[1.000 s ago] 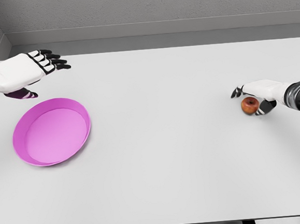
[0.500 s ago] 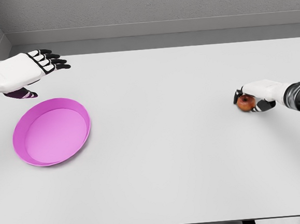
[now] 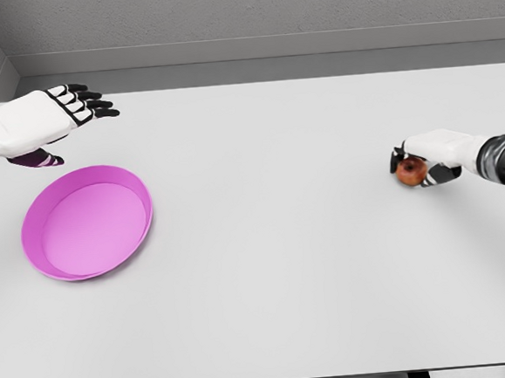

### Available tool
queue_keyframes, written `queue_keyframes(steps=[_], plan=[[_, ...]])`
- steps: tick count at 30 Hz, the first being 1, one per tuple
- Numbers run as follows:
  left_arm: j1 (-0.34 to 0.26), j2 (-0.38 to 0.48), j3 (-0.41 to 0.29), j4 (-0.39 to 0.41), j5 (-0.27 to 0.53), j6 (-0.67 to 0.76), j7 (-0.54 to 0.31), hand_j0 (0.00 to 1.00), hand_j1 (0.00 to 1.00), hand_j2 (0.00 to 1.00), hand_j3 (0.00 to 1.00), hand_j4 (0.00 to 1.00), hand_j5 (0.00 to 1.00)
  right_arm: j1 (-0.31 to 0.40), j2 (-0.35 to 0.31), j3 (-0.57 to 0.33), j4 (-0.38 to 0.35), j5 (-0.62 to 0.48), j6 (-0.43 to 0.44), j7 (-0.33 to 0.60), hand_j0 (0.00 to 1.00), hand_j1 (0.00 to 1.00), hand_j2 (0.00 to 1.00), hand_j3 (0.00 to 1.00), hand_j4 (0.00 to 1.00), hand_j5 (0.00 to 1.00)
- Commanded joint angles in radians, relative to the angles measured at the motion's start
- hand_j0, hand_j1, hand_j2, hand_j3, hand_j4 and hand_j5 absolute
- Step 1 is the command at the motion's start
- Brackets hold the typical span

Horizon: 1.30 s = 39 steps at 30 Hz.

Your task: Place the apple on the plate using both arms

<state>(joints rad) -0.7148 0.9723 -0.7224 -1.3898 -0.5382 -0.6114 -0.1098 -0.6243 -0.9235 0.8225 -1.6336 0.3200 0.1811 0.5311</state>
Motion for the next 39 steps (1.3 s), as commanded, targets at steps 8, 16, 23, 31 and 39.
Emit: queue_keyframes(steps=[8,16,23,31,39], plan=[[0.000,-0.001,0.000,0.002,0.006,0.001,0.001,1.00,1.00,1.00,1.00,1.00,1.00,0.000,-0.003,-0.002,-0.101,-0.001,-0.008,-0.002,0.51,0.51,0.51,0.51,0.51,0.51],[0.000,-0.001,-0.002,0.000,0.006,0.001,0.001,1.00,1.00,1.00,1.00,1.00,1.00,-0.003,0.002,-0.002,-0.120,-0.002,-0.089,-0.003,0.50,0.50,0.50,0.50,0.50,0.50],[0.000,0.002,0.000,-0.003,0.006,0.001,0.001,1.00,1.00,1.00,1.00,1.00,1.00,-0.011,0.023,0.000,-0.120,-0.018,-0.160,-0.005,0.49,0.49,0.49,0.49,0.49,0.49],[0.002,0.002,0.000,-0.003,0.006,0.001,0.001,1.00,1.00,1.00,1.00,1.00,1.00,-0.029,0.045,0.006,-0.120,-0.047,-0.227,-0.006,0.46,0.46,0.46,0.46,0.46,0.46],[0.002,0.002,0.000,-0.005,0.006,0.001,0.001,1.00,1.00,1.00,1.00,1.00,1.00,-0.044,0.086,0.012,-0.120,-0.053,-0.249,-0.006,0.46,0.46,0.46,0.46,0.46,0.46]])
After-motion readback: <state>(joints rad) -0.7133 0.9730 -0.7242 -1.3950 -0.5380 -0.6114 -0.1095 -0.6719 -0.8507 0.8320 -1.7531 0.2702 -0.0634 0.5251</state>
